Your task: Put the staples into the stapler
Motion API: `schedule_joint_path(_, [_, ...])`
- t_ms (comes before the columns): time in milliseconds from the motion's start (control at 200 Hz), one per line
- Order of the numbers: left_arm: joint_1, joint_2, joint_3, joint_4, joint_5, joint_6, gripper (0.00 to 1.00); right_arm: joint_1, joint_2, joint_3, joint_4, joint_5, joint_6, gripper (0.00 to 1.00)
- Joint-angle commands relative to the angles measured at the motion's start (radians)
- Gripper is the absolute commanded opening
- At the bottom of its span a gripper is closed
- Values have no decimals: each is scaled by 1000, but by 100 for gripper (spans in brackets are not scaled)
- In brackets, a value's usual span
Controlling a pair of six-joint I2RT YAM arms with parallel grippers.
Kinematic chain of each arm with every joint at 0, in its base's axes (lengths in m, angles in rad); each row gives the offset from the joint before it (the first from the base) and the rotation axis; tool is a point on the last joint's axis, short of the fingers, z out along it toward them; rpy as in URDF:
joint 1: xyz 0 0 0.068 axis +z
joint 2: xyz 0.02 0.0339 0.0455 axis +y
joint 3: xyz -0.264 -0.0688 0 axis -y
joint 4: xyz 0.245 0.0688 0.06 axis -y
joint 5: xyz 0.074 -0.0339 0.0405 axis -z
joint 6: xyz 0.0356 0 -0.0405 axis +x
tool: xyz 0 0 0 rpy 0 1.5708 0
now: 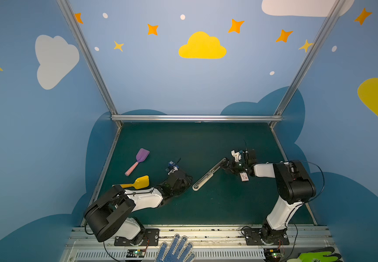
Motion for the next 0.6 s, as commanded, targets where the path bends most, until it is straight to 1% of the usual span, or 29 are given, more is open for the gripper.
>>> schedule_joint_path(0, [1,-44,8,-60,-14,50,45,7,30,47,-26,13,-7,34])
schedule_joint_path(205, [2,-132,52,-210,-29,124,46,26,103,182,-75,10,-16,33])
schedule_joint_path(416, [3,-277,39,-362,-90,138,49,60,218,373,-126,-2,-14,34])
schedule_joint_path(596, [10,-424,-18,-455,-145,111,54,85,291,474,-134,-15,0,34])
